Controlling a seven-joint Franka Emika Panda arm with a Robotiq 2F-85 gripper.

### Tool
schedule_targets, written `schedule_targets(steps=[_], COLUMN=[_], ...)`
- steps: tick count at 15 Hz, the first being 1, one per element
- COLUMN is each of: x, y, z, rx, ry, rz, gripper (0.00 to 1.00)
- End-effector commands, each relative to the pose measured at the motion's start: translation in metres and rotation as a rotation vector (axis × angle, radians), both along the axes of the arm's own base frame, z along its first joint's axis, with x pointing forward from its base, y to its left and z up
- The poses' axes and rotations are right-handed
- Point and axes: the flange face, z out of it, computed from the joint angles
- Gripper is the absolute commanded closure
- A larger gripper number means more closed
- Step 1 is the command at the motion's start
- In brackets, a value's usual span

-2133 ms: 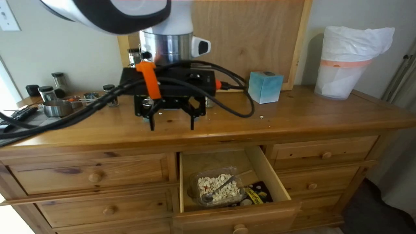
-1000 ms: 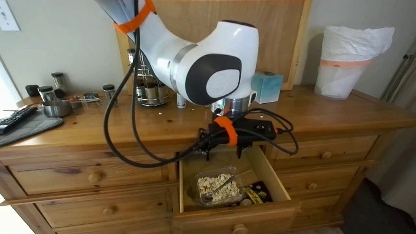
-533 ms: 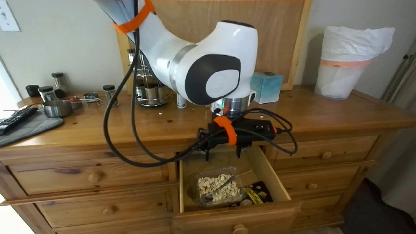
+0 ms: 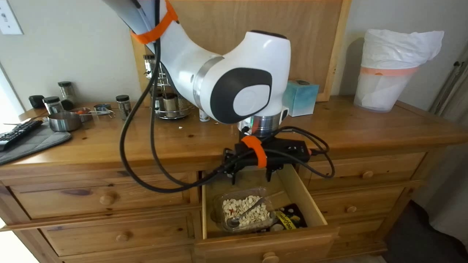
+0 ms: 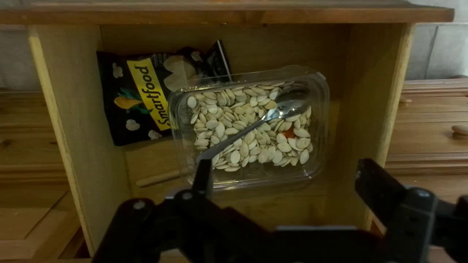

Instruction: Pick up the clear lunch box from the open drawer and put it on the kitchen counter

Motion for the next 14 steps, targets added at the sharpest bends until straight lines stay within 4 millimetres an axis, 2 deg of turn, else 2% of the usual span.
schedule_targets(steps=[1, 5, 14], x=[0.006, 0.009, 0.021], y=[-0.020, -0.044, -0.077], z=[-0.027, -0.050, -0.107], rx=[-0.043, -0.083, -0.034], ry=[-0.004, -0.036, -0.056], rz=[-0.007, -0.010, 0.040], gripper=[0.00, 0.00, 0.00])
